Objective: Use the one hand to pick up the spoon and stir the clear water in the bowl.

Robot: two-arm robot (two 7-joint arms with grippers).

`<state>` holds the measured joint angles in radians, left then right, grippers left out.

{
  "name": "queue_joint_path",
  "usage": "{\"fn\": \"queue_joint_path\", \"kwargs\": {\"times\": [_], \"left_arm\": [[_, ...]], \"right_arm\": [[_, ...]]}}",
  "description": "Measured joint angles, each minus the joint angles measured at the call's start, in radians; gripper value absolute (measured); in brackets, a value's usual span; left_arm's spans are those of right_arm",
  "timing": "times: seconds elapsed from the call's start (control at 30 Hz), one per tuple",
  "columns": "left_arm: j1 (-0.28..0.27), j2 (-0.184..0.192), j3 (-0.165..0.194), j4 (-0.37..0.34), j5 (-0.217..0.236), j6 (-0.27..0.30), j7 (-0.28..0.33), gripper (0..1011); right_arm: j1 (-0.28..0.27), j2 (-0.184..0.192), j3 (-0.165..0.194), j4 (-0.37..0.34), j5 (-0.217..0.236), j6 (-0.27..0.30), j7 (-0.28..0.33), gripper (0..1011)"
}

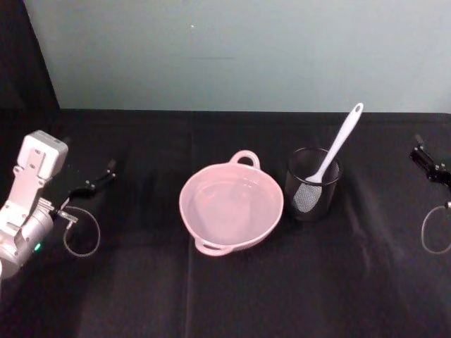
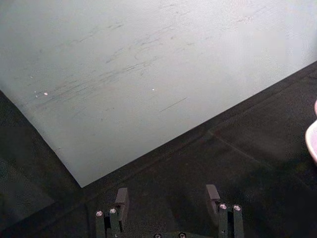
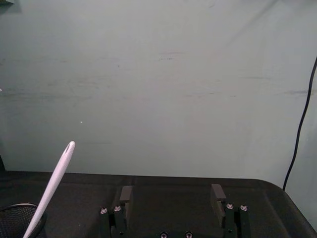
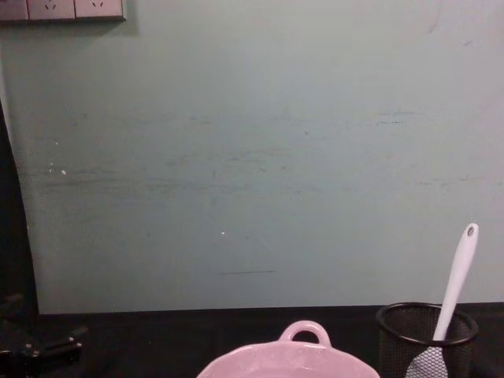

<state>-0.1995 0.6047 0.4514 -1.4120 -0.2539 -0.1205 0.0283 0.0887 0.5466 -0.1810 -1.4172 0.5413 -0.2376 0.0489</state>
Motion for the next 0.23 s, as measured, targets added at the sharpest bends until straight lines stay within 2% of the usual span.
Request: {"fn": "queue_joint_path", "kwargs": {"times": [0.23], "left_arm": [[0.000, 0.000, 0.000, 0.000, 0.000, 0.000, 0.000, 1011]], "right_arm": [[0.000, 0.001, -0.001, -0.001, 0.000, 0.000, 0.001, 1002]]}}
